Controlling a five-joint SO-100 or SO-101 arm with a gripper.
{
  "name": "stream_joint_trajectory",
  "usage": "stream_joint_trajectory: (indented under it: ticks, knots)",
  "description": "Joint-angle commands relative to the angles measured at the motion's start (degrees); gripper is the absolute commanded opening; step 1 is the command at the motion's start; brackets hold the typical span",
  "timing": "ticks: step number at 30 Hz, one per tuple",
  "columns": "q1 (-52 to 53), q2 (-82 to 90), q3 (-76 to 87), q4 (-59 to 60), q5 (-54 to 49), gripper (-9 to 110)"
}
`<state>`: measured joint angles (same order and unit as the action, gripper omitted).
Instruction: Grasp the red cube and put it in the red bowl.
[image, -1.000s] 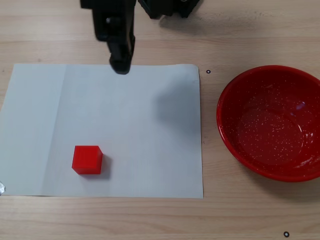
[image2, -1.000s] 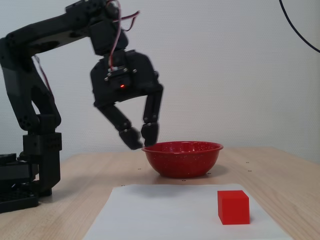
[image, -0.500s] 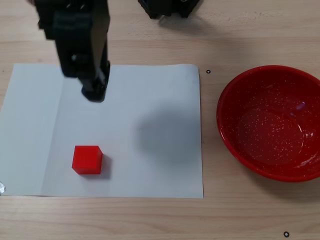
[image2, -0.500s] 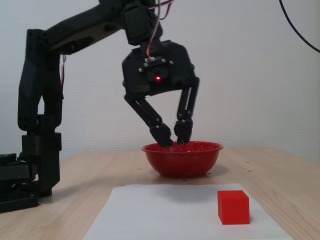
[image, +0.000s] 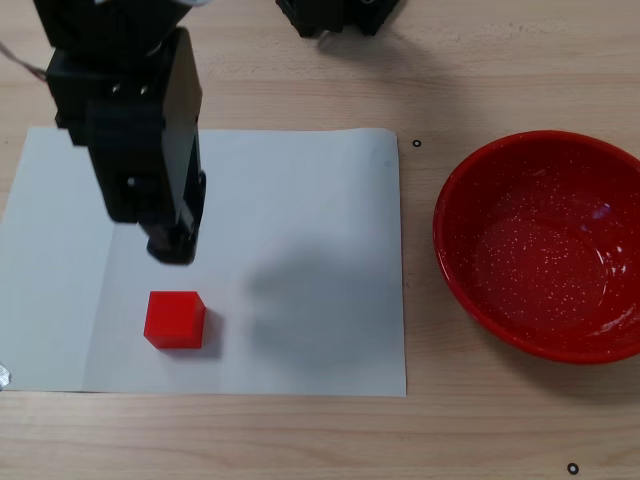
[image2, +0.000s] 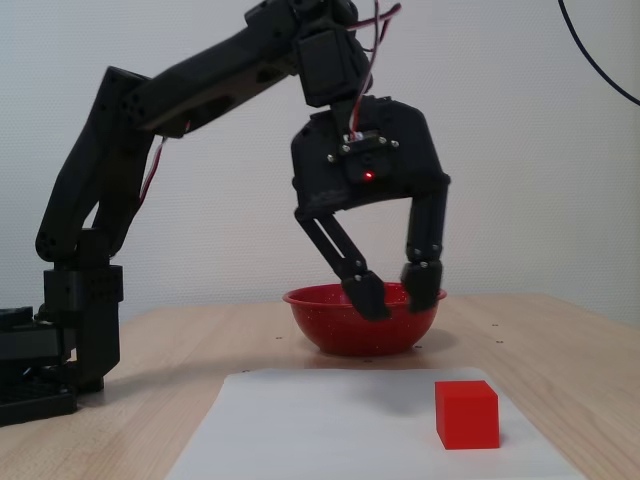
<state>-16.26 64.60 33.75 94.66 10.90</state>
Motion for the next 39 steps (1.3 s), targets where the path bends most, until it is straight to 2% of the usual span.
stream_joint_trajectory:
  ticks: [1, 19, 25, 39]
  knots:
    - [-0.44, 1.58, -7.03, 0.53, 1.23, 8]
    - [-0.79, -10.55, -18.98, -1.93, 2.11, 38]
    - [-0.18, -13.36, -21.09, -5.62, 1.58, 42]
    - [0.7, -17.49, -23.12, -10.37, 1.41, 40]
